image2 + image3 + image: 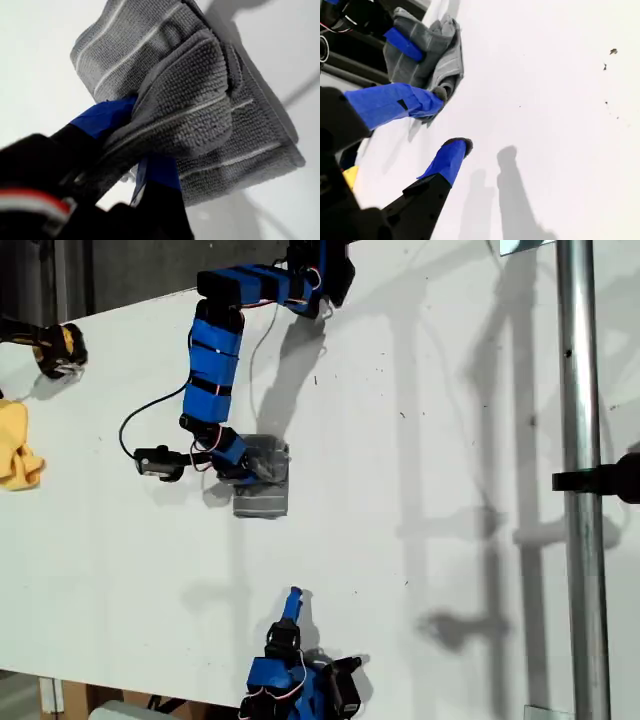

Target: Grasp corners of a towel and fold twice.

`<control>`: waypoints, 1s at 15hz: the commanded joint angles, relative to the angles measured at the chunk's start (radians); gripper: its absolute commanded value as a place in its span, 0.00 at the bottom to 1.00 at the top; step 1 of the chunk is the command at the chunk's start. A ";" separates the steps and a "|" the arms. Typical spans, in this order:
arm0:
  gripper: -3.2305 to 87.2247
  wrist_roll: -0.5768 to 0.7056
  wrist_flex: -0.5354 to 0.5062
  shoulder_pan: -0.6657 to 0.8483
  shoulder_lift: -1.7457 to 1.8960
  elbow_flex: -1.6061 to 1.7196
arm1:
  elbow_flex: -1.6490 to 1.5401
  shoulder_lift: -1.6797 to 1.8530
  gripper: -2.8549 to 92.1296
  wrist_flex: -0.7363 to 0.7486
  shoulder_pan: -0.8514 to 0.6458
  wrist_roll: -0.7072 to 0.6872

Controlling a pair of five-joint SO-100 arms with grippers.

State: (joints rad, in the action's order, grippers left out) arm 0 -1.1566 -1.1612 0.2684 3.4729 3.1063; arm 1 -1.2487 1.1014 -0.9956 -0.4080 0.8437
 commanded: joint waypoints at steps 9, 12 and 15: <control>0.19 -0.015 -0.005 0.006 0.003 0.005 | -0.161 0.647 0.03 0.020 -0.021 -0.069; 0.15 -0.092 -0.034 -0.037 0.003 0.012 | -0.574 1.025 0.03 -0.259 -0.080 0.087; 0.14 -0.380 -0.110 -0.029 0.003 0.012 | -1.095 1.466 0.03 -0.272 -0.046 0.255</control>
State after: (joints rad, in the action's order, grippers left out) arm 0 -1.3714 -1.2487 0.2347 3.4729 3.1140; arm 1 -2.1660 2.3700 -1.2609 -0.4694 1.0339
